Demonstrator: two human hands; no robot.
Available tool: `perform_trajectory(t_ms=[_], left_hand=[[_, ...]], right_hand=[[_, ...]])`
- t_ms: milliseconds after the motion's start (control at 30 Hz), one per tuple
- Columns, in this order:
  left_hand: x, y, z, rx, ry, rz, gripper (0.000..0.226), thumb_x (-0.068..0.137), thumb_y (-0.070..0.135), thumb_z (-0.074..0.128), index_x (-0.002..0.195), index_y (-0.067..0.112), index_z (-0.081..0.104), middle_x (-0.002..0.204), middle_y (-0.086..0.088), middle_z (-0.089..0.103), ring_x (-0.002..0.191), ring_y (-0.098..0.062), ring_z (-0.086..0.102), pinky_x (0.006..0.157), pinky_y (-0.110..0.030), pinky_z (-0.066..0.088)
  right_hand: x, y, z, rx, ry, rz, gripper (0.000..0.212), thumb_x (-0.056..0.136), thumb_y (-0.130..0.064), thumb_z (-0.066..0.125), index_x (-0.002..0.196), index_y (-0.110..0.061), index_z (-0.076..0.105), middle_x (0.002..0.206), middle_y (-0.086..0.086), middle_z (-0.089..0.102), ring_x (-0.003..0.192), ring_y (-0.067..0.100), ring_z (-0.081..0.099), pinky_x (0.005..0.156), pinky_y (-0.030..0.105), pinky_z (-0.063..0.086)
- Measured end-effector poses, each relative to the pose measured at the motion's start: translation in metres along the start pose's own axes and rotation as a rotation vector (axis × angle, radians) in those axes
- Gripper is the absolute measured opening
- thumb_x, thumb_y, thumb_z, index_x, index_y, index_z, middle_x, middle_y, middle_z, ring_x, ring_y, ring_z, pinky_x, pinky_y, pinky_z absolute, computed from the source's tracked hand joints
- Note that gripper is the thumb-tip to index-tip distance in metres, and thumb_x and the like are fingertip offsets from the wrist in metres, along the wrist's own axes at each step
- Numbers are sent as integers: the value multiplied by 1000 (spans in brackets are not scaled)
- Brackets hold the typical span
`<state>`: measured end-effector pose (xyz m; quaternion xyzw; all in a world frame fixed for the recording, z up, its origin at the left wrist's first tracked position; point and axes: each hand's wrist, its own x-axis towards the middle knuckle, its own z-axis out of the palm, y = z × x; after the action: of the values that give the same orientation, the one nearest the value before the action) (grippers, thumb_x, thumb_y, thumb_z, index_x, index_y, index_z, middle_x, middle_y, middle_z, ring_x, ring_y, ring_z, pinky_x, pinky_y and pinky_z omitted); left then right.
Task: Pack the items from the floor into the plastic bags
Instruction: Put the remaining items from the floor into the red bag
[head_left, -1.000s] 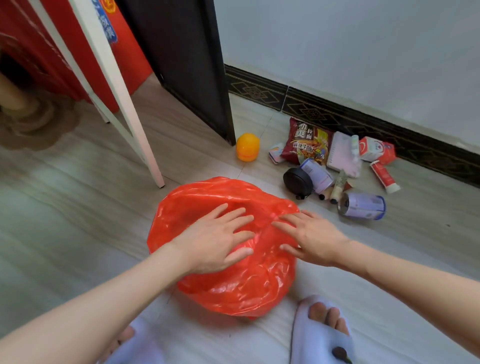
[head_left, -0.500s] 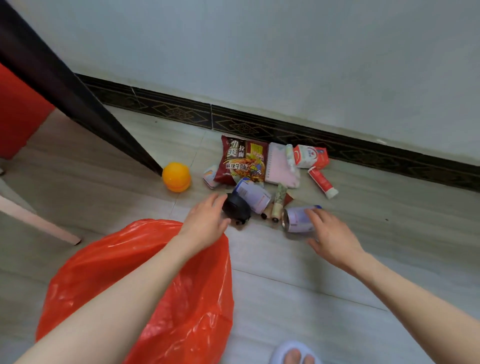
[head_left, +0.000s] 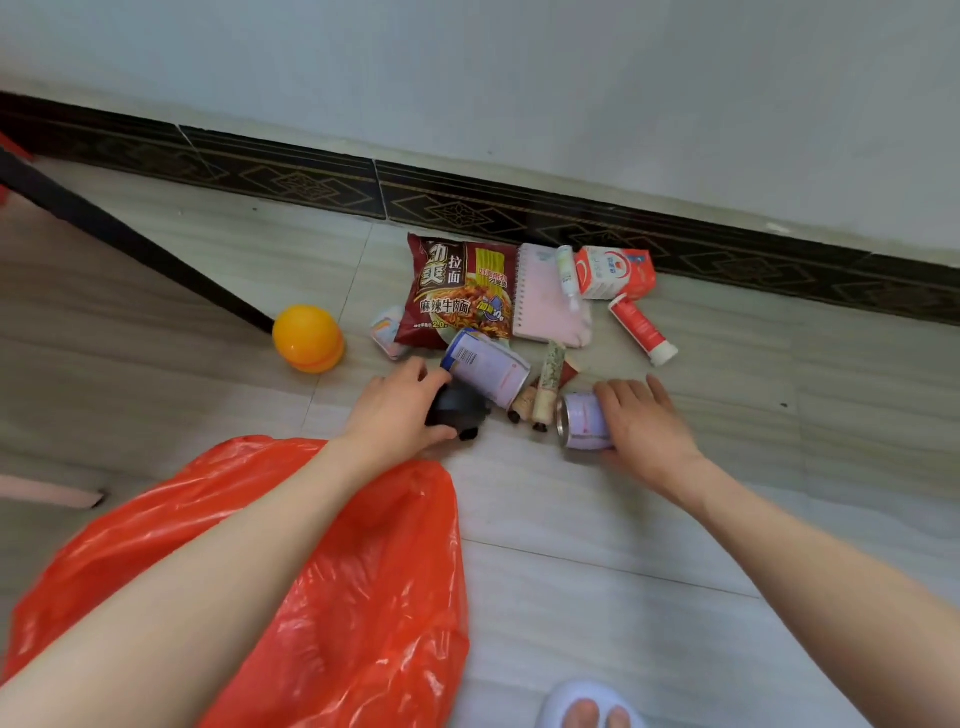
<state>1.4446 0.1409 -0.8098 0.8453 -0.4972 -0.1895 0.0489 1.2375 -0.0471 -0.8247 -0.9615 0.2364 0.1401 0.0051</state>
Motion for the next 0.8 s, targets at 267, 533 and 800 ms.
perform_trajectory(t_ms=[267, 533, 800], left_hand=[[-66, -6, -52, -307, 197, -10, 45, 72, 35, 72, 104, 12, 51, 100, -6, 54, 92, -23, 52, 73, -31, 38], [-187, -45, -80, -231, 166, -67, 42, 73, 38, 70, 106, 19, 53, 99, 0, 58, 92, -17, 54, 79, -30, 43], [-242, -101, -19, 46, 48, -176, 49, 61, 32, 83, 98, 12, 58, 86, -6, 63, 81, -27, 56, 70, -36, 46]], right_hand=[[-42, -56, -61, 328, 102, 123, 50, 64, -35, 69, 101, -6, 51, 90, 12, 56, 81, 33, 53, 63, 35, 40], [-93, -173, -98, 510, -42, -161, 52, 61, -50, 51, 101, -17, 46, 95, 1, 49, 89, 23, 44, 69, 33, 37], [-79, -233, -77, 138, -142, -349, 54, 76, -50, 56, 114, -13, 44, 109, 10, 54, 101, 30, 46, 82, 37, 36]])
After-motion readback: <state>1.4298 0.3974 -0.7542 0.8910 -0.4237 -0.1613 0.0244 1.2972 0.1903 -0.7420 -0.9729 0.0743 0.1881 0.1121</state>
